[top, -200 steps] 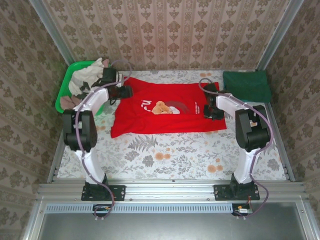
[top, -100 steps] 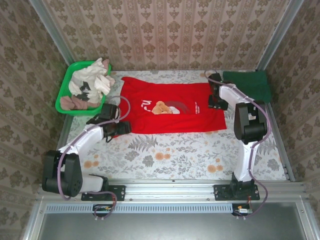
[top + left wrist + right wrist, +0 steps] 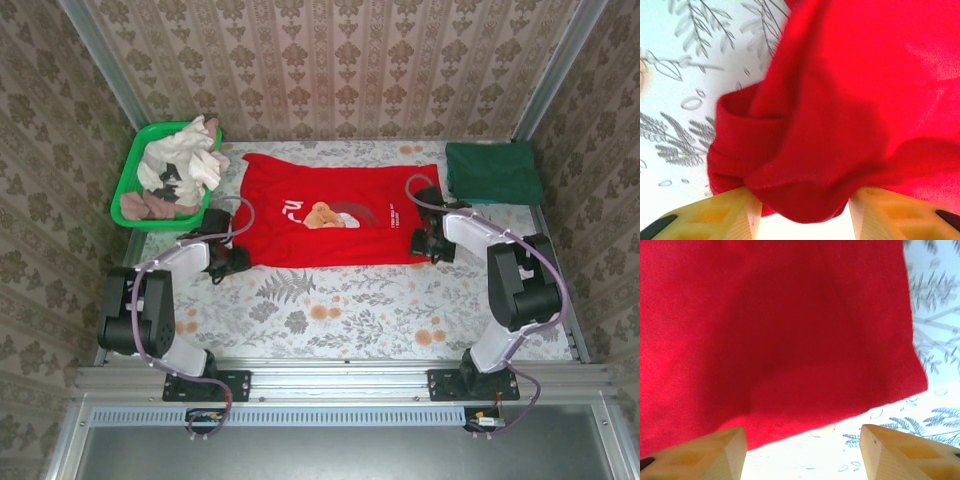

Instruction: Fold and stack the t-shirts

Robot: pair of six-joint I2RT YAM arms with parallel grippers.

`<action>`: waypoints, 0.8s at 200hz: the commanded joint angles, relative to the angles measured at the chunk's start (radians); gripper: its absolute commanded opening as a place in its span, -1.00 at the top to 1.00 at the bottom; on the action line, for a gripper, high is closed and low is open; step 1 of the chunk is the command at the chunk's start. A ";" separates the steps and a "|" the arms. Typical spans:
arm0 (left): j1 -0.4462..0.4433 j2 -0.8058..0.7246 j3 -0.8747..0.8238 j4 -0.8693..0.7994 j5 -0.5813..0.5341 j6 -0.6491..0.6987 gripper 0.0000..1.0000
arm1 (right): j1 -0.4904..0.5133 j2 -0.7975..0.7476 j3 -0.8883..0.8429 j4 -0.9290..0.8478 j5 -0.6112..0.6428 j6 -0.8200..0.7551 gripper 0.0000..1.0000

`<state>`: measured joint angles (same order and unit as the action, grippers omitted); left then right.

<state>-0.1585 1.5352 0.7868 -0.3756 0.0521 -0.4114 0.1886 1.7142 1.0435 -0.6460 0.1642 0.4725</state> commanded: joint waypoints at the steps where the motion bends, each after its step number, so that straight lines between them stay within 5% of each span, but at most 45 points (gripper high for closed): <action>1: 0.037 0.000 0.028 0.013 0.021 0.001 0.41 | -0.019 0.025 -0.007 0.017 0.032 0.031 -0.24; 25: 0.059 -0.035 0.059 -0.045 0.024 0.025 0.79 | -0.051 0.044 0.003 0.012 0.043 0.031 -0.14; 48: 0.071 -0.073 0.103 -0.111 0.016 0.048 0.80 | -0.076 0.053 0.012 0.010 0.045 0.023 -0.07; 59: 0.073 -0.090 0.119 -0.134 0.006 0.061 0.67 | -0.088 0.054 0.015 0.007 0.045 0.017 -0.06; 77: 0.075 -0.104 0.136 -0.157 -0.023 0.072 -0.13 | -0.100 0.044 0.016 -0.001 0.041 0.012 -0.07; 87: 0.077 -0.107 0.136 -0.173 -0.032 0.073 -0.28 | -0.098 0.025 0.014 -0.003 0.026 0.005 -0.07; 143: 0.123 -0.065 0.019 -0.047 0.011 0.036 -0.35 | -0.098 -0.031 0.027 0.024 0.005 -0.009 -0.10; 160: 0.143 -0.013 0.039 -0.040 0.012 0.044 -0.19 | -0.099 0.011 0.050 0.035 -0.001 -0.009 -0.10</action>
<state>-0.0391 1.4590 0.8139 -0.4591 0.0452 -0.3660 0.0959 1.6867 1.0531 -0.6262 0.1749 0.4740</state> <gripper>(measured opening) 0.659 0.548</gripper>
